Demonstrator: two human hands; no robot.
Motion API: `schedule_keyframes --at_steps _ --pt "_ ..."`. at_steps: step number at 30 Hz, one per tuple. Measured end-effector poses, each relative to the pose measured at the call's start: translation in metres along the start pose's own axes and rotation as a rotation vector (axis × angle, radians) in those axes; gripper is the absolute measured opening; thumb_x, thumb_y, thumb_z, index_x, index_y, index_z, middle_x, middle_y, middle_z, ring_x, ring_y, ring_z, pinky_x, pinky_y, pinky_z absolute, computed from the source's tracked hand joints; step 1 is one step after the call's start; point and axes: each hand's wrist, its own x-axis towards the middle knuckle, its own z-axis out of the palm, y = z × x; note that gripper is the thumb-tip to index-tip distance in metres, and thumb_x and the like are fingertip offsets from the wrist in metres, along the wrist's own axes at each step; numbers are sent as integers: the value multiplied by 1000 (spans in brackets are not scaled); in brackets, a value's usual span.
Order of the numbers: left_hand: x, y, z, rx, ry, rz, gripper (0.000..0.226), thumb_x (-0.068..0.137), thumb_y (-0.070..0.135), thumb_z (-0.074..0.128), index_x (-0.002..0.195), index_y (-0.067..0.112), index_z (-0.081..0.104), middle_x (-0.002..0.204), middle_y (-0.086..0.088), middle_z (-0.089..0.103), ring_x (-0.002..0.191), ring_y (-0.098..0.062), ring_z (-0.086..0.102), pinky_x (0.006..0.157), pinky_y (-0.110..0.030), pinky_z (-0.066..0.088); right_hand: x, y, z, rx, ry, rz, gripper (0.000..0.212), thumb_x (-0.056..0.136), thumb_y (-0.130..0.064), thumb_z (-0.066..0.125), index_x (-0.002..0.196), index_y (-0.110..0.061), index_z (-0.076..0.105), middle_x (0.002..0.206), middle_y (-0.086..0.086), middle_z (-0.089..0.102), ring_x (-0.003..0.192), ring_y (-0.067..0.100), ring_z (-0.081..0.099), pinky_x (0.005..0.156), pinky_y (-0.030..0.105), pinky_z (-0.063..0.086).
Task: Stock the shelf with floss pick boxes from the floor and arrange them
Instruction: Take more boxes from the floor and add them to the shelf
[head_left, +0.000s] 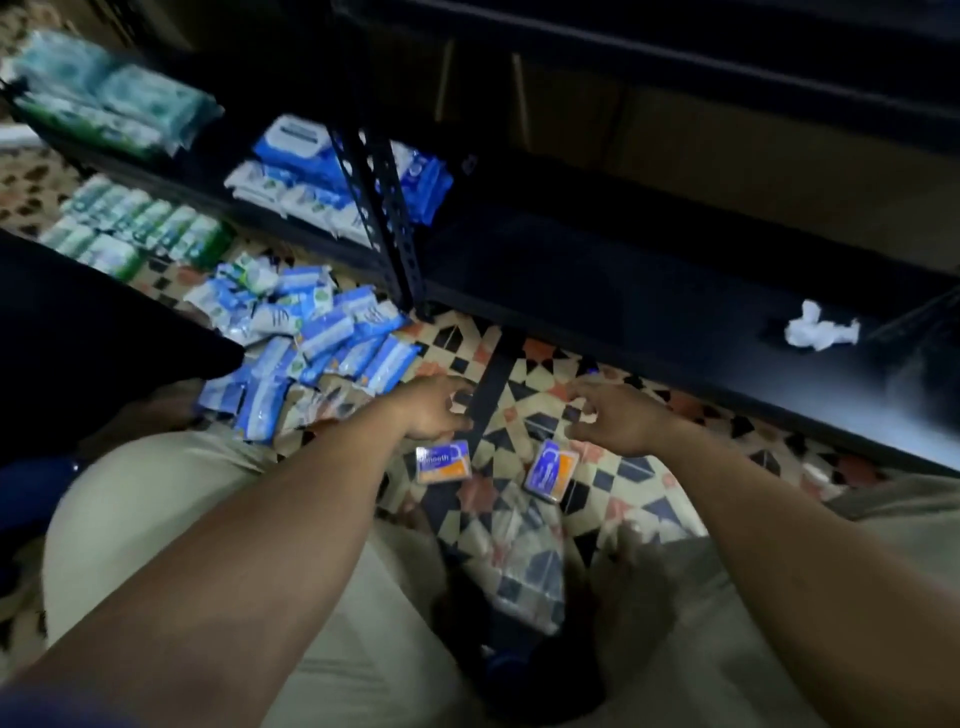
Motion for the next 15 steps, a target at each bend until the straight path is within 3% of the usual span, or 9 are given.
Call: schedule_keyframes --at_steps 6,10,15 --pt "33 -26 30 54 -31 -48 61 92 34 65 147 22 42 139 -10 54 120 -28 57 96 -39 49 40 21 37 -78 -47 32 60 90 -36 68 143 -27 43 140 6 53 119 25 54 89 31 46" --pt "57 -48 56 168 -95 -59 59 90 33 64 143 19 43 140 -11 51 122 -32 52 90 -36 46 62 30 64 -231 -103 14 70 87 -31 70 148 -32 34 151 10 38 126 32 48 94 40 47" --pt "75 -67 81 237 -101 -144 71 84 39 69 145 28 34 140 -12 43 129 -37 41 98 -52 45 82 33 82 -341 -164 -85 82 86 -14 68 151 -42 26 163 5 15 145 31 25 103 39 40"
